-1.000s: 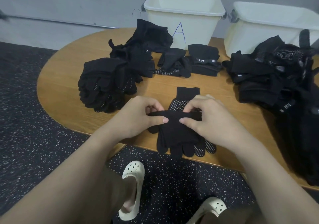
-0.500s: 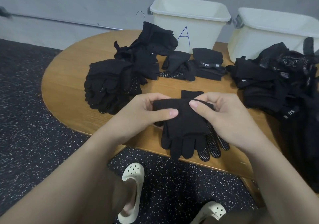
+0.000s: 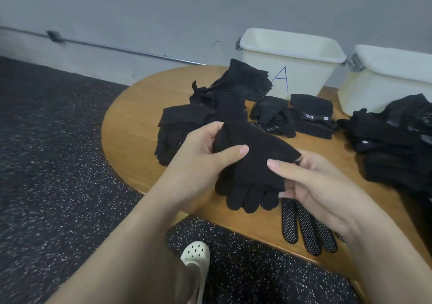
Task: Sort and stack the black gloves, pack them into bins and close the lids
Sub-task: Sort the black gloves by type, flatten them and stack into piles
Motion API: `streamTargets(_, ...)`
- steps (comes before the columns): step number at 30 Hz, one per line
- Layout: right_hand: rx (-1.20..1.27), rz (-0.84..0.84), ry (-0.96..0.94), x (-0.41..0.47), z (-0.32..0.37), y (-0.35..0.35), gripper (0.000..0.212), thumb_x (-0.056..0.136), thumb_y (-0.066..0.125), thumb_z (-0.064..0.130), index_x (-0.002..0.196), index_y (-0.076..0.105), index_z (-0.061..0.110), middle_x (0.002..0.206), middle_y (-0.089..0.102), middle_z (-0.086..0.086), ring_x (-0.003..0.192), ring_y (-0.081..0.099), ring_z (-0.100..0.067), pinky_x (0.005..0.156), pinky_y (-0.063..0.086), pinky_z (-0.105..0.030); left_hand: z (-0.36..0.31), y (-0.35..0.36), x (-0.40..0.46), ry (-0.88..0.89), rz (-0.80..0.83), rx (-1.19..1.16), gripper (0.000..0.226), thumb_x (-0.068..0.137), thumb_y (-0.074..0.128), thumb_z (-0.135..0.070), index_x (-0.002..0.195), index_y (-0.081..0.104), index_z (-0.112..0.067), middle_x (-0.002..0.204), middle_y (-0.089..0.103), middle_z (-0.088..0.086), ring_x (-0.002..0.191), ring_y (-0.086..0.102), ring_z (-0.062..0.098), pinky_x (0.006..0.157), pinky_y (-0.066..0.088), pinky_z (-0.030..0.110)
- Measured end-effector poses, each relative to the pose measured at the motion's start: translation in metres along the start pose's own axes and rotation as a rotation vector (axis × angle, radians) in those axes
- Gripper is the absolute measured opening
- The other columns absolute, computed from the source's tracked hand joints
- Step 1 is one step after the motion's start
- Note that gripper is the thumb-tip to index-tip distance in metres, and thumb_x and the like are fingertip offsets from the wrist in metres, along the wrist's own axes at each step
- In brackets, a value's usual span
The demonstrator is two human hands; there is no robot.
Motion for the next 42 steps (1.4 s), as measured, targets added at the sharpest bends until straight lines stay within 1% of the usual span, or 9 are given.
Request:
streamTargets(5, 0.138, 0.004, -0.117, 0.021, 0.012, 0.03, 0.037, 0.087, 0.067, 0.016, 0.124, 0.068, 0.012, 0.114, 0.076, -0.011, 0.099, 0.075, -0.028, 0.075, 0.061, -0.034, -0.023, -0.032, -0.003, 0.059, -0.132, 0.083, 0.017, 0.099, 0.065, -0.016, 0.115, 0.071, -0.018, 0.104, 0.078, -0.003, 0.098, 0.075, 0.015, 0.074, 0.059, 0.028)
streamTargets(10, 0.144, -0.068, -0.223, 0.054, 0.033, 0.066, 0.03, 0.095, 0.066, 0.012, 0.123, 0.068, 0.02, 0.105, 0.079, -0.006, 0.088, 0.077, -0.019, 0.063, 0.059, -0.028, -0.039, -0.068, 0.011, 0.105, -0.323, 0.102, 0.019, 0.099, 0.067, -0.02, 0.117, 0.073, -0.017, 0.105, 0.079, -0.002, 0.101, 0.075, 0.016, 0.088, 0.062, 0.042)
streamTargets(13, 0.132, -0.15, -0.255, 0.076, 0.043, 0.079, 0.026, 0.095, 0.069, 0.01, 0.119, 0.068, 0.02, 0.101, 0.08, -0.003, 0.093, 0.077, -0.019, 0.073, 0.062, -0.032, -0.038, -0.088, 0.022, 0.074, -0.392, 0.111, 0.023, 0.098, 0.069, -0.026, 0.12, 0.072, -0.018, 0.107, 0.079, -0.002, 0.102, 0.075, 0.018, 0.09, 0.061, 0.046)
streamTargets(16, 0.081, -0.199, -0.289, 0.093, 0.048, 0.087, 0.023, 0.094, 0.072, 0.01, 0.115, 0.068, 0.019, 0.095, 0.08, 0.0, 0.088, 0.078, -0.017, 0.065, 0.06, -0.026, -0.031, -0.109, 0.031, -0.013, -0.438, 0.111, 0.032, 0.091, 0.077, -0.032, 0.121, 0.07, -0.021, 0.105, 0.079, -0.002, 0.1, 0.076, 0.02, 0.087, 0.062, 0.048)
streamTargets(20, -0.022, -0.224, -0.285, 0.108, 0.045, 0.094, 0.025, 0.092, 0.075, 0.012, 0.114, 0.068, 0.021, 0.094, 0.08, 0.002, 0.084, 0.078, -0.017, 0.063, 0.062, -0.03, -0.021, -0.126, 0.035, -0.087, -0.459, 0.14, 0.038, 0.086, 0.082, -0.028, 0.121, 0.068, -0.021, 0.1, 0.079, -0.001, 0.093, 0.077, 0.021, 0.079, 0.063, 0.041)
streamTargets(24, -0.095, -0.279, -0.265, 0.119, 0.042, 0.091, 0.023, 0.089, 0.078, 0.012, 0.108, 0.068, 0.02, 0.087, 0.079, 0.002, 0.076, 0.077, -0.019, 0.052, 0.058, -0.03, -0.013, -0.13, 0.041, -0.082, -0.463, 0.144, 0.033, 0.087, 0.081, -0.022, 0.118, 0.07, -0.021, 0.096, 0.08, -0.003, 0.087, 0.077, 0.015, 0.062, 0.056, 0.022)
streamTargets(32, -0.167, -0.345, -0.254, 0.131, 0.033, 0.085, 0.018, 0.087, 0.08, 0.017, 0.102, 0.069, 0.02, 0.081, 0.078, 0.002, 0.062, 0.073, -0.016, 0.046, 0.049, -0.022, -0.002, -0.13, 0.048, -0.061, -0.478, 0.178, 0.036, 0.087, 0.081, -0.021, 0.121, 0.071, -0.019, 0.102, 0.079, -0.006, 0.093, 0.076, 0.011, 0.071, 0.062, 0.025)
streamTargets(39, -0.294, -0.417, -0.238, 0.135, 0.023, 0.078, 0.019, 0.084, 0.082, 0.031, 0.097, 0.068, 0.028, 0.073, 0.073, 0.01, 0.06, 0.068, -0.009, 0.055, 0.047, -0.028, 0.015, -0.127, 0.045, -0.102, -0.504, 0.2, 0.04, 0.086, 0.081, -0.031, 0.123, 0.069, -0.022, 0.108, 0.076, -0.009, 0.098, 0.073, 0.008, 0.087, 0.063, 0.038)
streamTargets(42, -0.373, -0.462, -0.234, 0.136, 0.022, 0.074, 0.025, 0.082, 0.083, 0.04, 0.094, 0.062, 0.034, 0.073, 0.069, 0.02, 0.076, 0.067, -0.008, 0.067, 0.046, -0.027, 0.021, -0.127, 0.043, -0.111, -0.528, 0.19, 0.041, 0.087, 0.08, -0.035, 0.124, 0.067, -0.024, 0.111, 0.075, -0.008, 0.1, 0.072, 0.009, 0.09, 0.062, 0.04)
Point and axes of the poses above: each hand's wrist, its own x-axis towards the middle knuckle, its own y-axis out of the palm, z = x × y, the point moved 3 cm from there along x, towards the middle knuckle
